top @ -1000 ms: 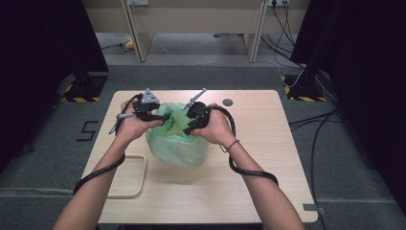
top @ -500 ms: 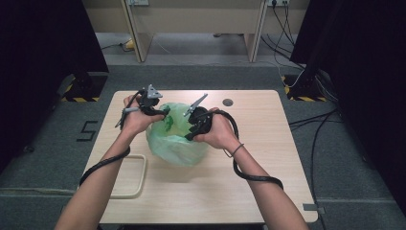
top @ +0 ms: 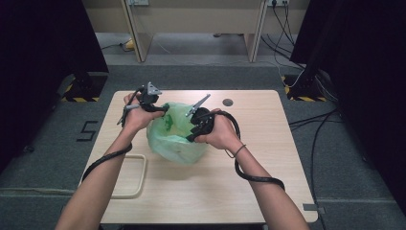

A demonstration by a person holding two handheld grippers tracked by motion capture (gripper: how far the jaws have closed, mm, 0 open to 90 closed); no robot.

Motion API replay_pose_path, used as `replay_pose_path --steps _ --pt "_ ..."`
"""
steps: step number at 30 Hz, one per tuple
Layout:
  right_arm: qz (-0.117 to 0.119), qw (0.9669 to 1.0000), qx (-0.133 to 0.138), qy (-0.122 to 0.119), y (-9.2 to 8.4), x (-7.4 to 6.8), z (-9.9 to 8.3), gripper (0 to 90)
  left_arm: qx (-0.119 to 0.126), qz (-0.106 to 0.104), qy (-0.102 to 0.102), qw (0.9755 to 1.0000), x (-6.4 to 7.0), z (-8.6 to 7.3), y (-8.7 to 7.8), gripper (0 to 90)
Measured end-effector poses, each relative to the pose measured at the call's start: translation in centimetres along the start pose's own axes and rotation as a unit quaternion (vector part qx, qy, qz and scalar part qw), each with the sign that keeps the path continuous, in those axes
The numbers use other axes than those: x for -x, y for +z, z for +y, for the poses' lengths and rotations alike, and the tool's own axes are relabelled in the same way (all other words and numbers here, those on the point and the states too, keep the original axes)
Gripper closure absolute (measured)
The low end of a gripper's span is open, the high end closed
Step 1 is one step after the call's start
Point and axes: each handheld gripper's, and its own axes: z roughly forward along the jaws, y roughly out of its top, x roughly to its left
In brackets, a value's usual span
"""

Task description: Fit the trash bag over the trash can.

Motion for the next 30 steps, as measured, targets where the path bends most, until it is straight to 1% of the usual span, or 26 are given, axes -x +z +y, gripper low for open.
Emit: replay_pose_path --steps 2,3,4,6,7,9,12,15,17,20,22,23,24,25,27,29,30 --pt "0.000 0.9999 0.014 0.005 -0.3 0.1 0.1 59.8 0.005 -0.005 -0.002 1.0000 0.1 0.1 -0.2 40.0" --pt "-0.003 0.9996 0.026 0.008 -0.6 0.2 0.2 59.5 0.007 -0.004 0.000 1.0000 0.1 0.1 -0.4 39.9" --pt "-0.008 0.9992 0.038 0.012 -0.8 0.3 0.4 59.5 0.009 -0.004 0.002 0.9999 0.2 0.2 -0.5 39.8" --pt "-0.017 0.9982 0.055 0.017 -1.3 0.6 0.7 59.0 0.016 -0.005 -0.002 0.9999 0.2 0.4 -0.8 39.8" --pt "-0.021 0.9976 0.062 0.024 -1.4 0.8 1.0 58.1 0.017 -0.006 0.001 0.9998 0.3 0.4 -1.0 39.7" --pt "-0.031 0.9967 0.067 0.031 -1.4 1.4 1.5 56.8 0.021 -0.009 0.000 0.9997 0.4 0.6 -1.3 39.8" --pt "-0.032 0.9966 0.066 0.038 -0.9 2.2 2.0 56.6 0.022 -0.010 0.006 0.9997 0.5 0.7 -1.6 39.7" --pt "-0.038 0.9962 0.061 0.049 -0.2 3.0 2.4 56.8 0.024 -0.012 0.009 0.9996 0.6 0.7 -1.9 39.7" --pt "-0.050 0.9953 0.058 0.059 0.2 3.5 2.4 56.8 0.025 -0.016 0.010 0.9995 0.6 0.7 -2.1 39.6" --pt "-0.065 0.9935 0.055 0.075 0.5 4.2 2.2 56.5 0.031 -0.022 0.005 0.9993 0.5 0.7 -2.6 39.2" --pt "-0.070 0.9925 0.057 0.083 0.6 4.5 2.1 56.1 0.038 -0.026 -0.003 0.9989 0.3 0.8 -2.9 38.6" --pt "-0.069 0.9921 0.059 0.087 0.5 4.6 2.0 55.8 0.043 -0.025 0.003 0.9988 0.2 0.8 -3.1 38.3" --pt "-0.069 0.9917 0.065 0.086 0.3 4.7 2.0 55.5 0.047 -0.023 0.002 0.9986 0.1 0.9 -3.4 38.1" --pt "-0.069 0.9908 0.075 0.089 0.1 4.7 1.9 55.4 0.049 -0.036 -0.009 0.9981 0.2 0.8 -3.8 37.8" --pt "-0.073 0.9883 0.097 0.092 -0.8 4.7 1.8 54.7 0.056 -0.029 -0.004 0.9980 -0.1 0.8 -4.3 37.2" --pt "-0.078 0.9863 0.109 0.095 -1.5 4.7 1.6 54.5 0.058 -0.036 -0.009 0.9976 -0.3 0.5 -5.0 36.5" --pt "-0.084 0.9849 0.117 0.096 -2.0 4.9 1.3 54.0 0.060 -0.035 -0.008 0.9975 -0.4 0.4 -5.2 36.2"
